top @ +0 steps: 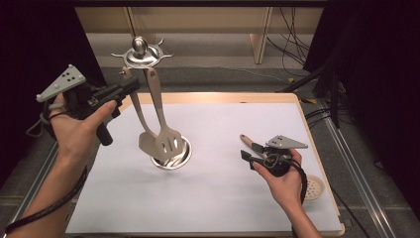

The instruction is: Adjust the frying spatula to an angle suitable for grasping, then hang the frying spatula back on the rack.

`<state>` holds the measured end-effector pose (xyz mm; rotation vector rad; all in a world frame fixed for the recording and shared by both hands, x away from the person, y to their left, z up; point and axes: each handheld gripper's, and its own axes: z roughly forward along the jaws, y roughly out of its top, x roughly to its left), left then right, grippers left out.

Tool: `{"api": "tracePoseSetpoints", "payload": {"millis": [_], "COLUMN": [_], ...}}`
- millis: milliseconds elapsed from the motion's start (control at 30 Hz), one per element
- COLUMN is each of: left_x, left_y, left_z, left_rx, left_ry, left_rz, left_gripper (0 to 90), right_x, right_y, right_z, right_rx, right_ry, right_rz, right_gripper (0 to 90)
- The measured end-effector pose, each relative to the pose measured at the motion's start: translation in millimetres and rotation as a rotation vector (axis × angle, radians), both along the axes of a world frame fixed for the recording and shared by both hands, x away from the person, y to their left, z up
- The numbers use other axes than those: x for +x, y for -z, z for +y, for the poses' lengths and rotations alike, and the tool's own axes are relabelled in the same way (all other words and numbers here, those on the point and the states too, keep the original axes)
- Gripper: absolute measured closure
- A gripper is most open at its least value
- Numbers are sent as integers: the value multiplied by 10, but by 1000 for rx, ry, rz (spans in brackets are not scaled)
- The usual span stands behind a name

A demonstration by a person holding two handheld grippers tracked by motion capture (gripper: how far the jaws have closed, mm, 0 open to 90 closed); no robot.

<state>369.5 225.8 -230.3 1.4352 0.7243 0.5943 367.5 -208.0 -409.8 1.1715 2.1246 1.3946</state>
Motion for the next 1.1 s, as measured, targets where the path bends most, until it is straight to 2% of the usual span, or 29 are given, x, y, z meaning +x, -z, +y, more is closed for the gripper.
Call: {"api": "tracePoseSetpoints", "payload": {"millis": [33, 67, 100, 167, 200, 233, 267, 300, 400, 433, 467, 500, 533, 600, 633, 733, 767, 900, 1033, 1067, 1100], "left_x": [-2, -6, -10, -17, -20, -30, -43, -53, -79, -77, -70, -60, -58, -74, -71, -56, -60, -56, -25, -18, -7], "left_y": [-5, -12, -18, -23, -25, -29, -35, -40, -64, -70, -77, -86, -94, -111, -115, -118, -122, -131, -141, -141, -141], "left_z": [-2, -3, -5, -1, 4, 10, 20, 28, 75, 88, 105, 119, 123, 110, 107, 100, 95, 108, 175, 193, 210], "left_rx": [-1, -1, -4, -4, -4, -6, -8, -8, -17, -20, -29, -55, -55, -44, -42, -34, -21, -12, -27, -31, -33], "left_ry": [-1, -2, -7, -15, -14, -20, -26, -30, -47, -52, -46, -32, -35, -45, -46, -47, -52, -59, -73, -77, -83], "left_rz": [0, -1, -5, -9, -11, -14, -20, -25, -38, -39, -34, -26, -28, -37, -39, -40, -41, -43, -34, -31, -30], "left_gripper": [894, 895, 895, 895, 895, 894, 895, 895, 895, 895, 895, 895, 894, 895, 895, 895, 895, 895, 895, 895, 895], "right_x": [8, -9, 15, 29, 45, 35, 48, 28, 44, 44, 64, 66, 58, 59, 82, 79, 75, 72, 58, 68, 52], "right_y": [-5, -14, -18, -18, -21, -27, -35, -40, -18, -6, 5, 11, 16, 14, 15, 4, -1, -10, -6, -7, -7], "right_z": [-3, 10, 3, 42, 40, 71, 75, 89, 74, 74, 49, 43, 40, 36, 18, 30, 30, 19, 21, 1, 13], "right_rx": [3, 13, 8, 20, -3, 22, 8, 10, 4, 23, 2, 6, 12, 15, 4, 9, 10, -6, 25, 3, 10], "right_ry": [0, 16, 6, 2, 0, 0, -15, -16, -27, -24, -31, -26, -16, -3, -17, -19, -22, -12, -7, -10, -2], "right_rz": [0, 29, 13, 16, -2, 21, -5, 22, 5, 23, -1, 13, 36, 47, 24, 9, 10, 11, 32, 16, 24], "right_gripper": [479, 480, 479, 478, 478, 478, 477, 477, 477, 476, 476, 476, 476, 476, 476, 476, 476, 475, 475, 475, 475]}}
